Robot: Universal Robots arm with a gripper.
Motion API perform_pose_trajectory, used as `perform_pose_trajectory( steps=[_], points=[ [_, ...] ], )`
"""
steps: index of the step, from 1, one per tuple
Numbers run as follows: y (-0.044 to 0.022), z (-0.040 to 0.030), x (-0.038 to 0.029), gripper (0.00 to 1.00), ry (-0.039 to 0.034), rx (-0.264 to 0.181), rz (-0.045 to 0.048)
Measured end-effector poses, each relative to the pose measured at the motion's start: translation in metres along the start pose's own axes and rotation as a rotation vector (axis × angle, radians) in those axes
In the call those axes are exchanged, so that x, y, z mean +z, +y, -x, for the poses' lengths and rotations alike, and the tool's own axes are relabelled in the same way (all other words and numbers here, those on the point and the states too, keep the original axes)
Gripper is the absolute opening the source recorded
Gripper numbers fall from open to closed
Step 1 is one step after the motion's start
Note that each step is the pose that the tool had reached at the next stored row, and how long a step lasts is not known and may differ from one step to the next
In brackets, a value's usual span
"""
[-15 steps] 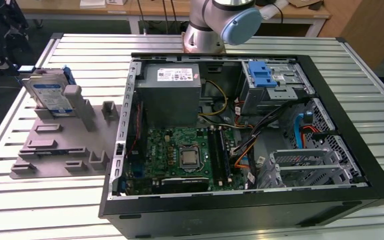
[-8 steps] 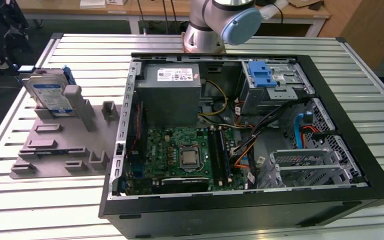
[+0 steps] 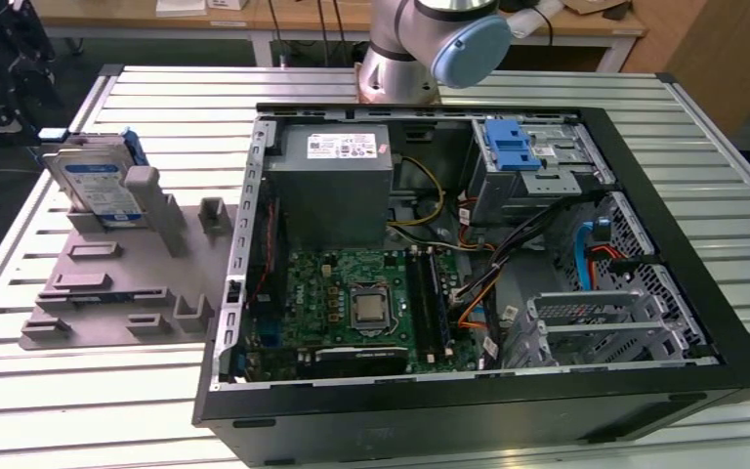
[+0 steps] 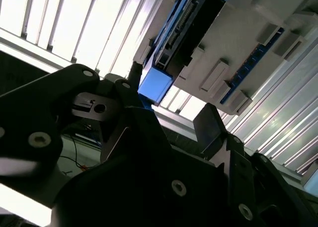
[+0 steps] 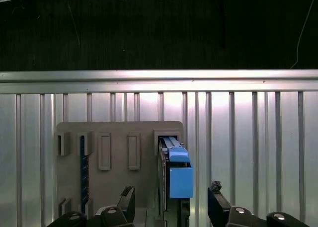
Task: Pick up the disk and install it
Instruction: 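Pick up the disk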
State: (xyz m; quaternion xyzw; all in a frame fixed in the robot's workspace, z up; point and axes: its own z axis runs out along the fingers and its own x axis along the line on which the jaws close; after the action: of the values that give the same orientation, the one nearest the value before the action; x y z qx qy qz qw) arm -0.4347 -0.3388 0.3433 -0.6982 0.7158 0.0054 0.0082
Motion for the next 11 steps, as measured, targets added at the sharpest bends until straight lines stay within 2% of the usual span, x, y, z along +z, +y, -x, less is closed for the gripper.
perform_pose_trajectory(
  steps=[1,2,9,10,11],
  points=[
    [0.0000,0.0000,-0.0001,0.70,0.0000,0.000,0.0000],
    [0.0000,0.0000,-0.0001,0.63,0.0000,0.000,-0.0001],
    [0.0000,0.0000,-0.0005,0.62,0.0000,0.000,-0.0002],
    [0.0000,0.0000,-0.0006,0.55,0.0000,0.000,-0.0002],
    [0.0000,0.0000,-0.0007,0.55,0.0000,0.000,-0.0002]
  ],
)
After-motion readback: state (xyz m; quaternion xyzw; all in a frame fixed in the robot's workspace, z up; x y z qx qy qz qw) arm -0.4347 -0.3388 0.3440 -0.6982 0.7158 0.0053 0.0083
